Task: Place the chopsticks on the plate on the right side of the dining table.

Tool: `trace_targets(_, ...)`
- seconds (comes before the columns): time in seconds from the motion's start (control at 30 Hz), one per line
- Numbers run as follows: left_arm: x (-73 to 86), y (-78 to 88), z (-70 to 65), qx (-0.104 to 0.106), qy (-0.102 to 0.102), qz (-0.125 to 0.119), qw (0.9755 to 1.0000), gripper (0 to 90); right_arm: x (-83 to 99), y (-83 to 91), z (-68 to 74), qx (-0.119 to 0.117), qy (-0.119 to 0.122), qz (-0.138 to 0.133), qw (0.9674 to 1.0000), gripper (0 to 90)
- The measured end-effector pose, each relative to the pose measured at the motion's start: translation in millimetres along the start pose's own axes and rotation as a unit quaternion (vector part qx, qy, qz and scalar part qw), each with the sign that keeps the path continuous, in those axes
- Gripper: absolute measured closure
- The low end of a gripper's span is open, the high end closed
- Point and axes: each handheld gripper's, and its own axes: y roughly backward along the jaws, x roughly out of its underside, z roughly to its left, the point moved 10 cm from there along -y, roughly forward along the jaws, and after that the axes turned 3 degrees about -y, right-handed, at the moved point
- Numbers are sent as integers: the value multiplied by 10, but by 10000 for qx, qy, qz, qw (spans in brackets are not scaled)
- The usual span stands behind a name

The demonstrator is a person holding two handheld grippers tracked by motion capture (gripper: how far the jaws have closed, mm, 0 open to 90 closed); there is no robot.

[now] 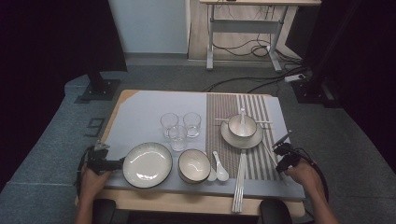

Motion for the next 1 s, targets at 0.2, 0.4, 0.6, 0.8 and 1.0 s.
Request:
trace_targets(0.2,0,0,0,0,0,0,10000,26,-7,-20,-39,-40,-42,192,9998,812)
trace_targets(0.4,0,0,0,0,0,1,10000,25,-31,-35,-48,-78,-99,499,9987,798)
trace_targets(0.6,0,0,0,0,1,2,10000,26,-50,-39,-54,-146,-185,672,9975,831)
trace_targets(0.8,-1,-1,0,3,4,5,10000,25,-32,-28,-88,-452,-439,466,9969,841)
trace_targets(1.0,-1,-2,0,1,5,3,10000,25,1,-21,-103,-518,-450,399,9968,843)
